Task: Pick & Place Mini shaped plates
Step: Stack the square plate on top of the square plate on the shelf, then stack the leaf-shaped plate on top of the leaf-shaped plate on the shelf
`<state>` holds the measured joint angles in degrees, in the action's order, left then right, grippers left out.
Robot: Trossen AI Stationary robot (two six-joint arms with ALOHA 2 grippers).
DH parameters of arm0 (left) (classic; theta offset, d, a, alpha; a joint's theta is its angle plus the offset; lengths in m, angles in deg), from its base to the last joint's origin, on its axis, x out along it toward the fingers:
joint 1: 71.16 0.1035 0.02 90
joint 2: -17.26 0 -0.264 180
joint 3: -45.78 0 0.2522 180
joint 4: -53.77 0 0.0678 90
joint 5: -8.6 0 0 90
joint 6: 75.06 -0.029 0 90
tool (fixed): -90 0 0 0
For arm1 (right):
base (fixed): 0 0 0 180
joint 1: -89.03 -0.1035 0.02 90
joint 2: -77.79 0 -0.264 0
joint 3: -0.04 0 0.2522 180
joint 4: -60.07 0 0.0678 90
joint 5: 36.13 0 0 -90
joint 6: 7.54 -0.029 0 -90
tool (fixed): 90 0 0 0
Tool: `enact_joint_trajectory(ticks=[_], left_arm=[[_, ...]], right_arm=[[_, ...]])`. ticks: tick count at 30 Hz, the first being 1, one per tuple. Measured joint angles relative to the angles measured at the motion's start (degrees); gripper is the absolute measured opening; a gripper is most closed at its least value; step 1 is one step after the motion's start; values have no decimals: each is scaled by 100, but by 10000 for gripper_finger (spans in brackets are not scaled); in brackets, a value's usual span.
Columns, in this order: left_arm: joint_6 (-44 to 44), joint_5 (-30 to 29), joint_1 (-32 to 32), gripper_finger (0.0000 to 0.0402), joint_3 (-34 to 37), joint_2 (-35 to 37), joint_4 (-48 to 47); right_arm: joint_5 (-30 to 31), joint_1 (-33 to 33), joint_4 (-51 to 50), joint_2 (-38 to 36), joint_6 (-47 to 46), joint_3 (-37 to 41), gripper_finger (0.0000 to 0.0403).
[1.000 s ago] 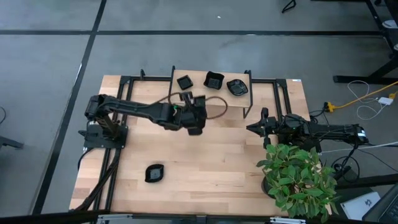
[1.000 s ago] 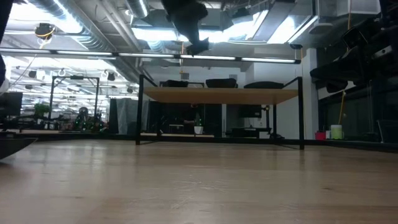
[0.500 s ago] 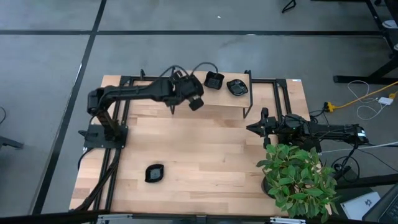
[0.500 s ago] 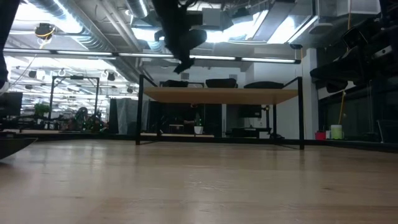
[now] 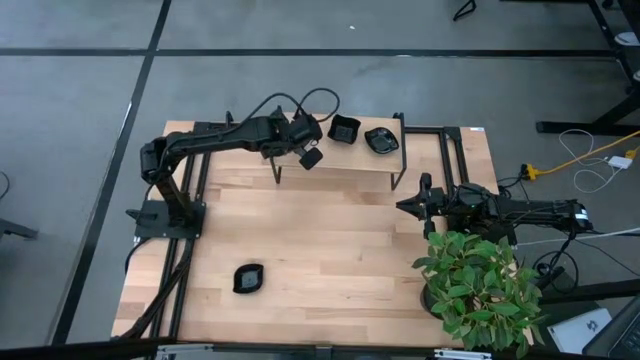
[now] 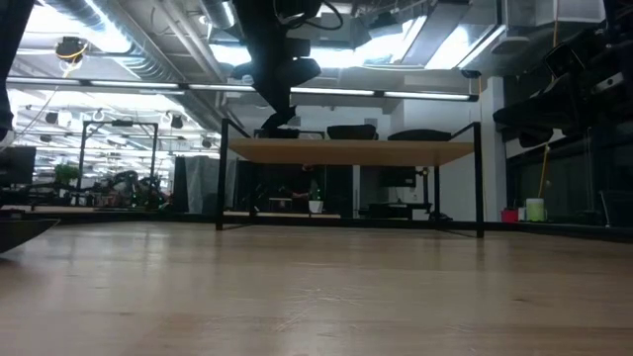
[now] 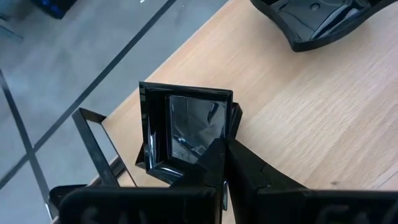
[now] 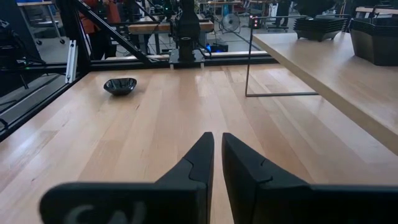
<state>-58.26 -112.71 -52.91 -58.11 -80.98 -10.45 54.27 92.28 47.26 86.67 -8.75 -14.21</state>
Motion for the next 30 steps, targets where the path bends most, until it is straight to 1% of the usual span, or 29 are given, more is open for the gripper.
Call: enact_joint_trajectory(ticks=[5,11,16,21,30], left_arm=[[-126,-66,-2,3,0,0,-2],[-158,-83,0,12,0,0,-2],[-243,-319,5,21,0,0,-7],[-249,-140,36,38,0,-2,-17],[-247,-212,35,80,-2,-4,-20]], right_arm=[[0,2,0,0,2,-1,34],[1,2,0,0,1,1,34],[0,-1,0,0,0,1,34],[2,1,0,0,0,1,34],[0,1,0,0,0,1,34]])
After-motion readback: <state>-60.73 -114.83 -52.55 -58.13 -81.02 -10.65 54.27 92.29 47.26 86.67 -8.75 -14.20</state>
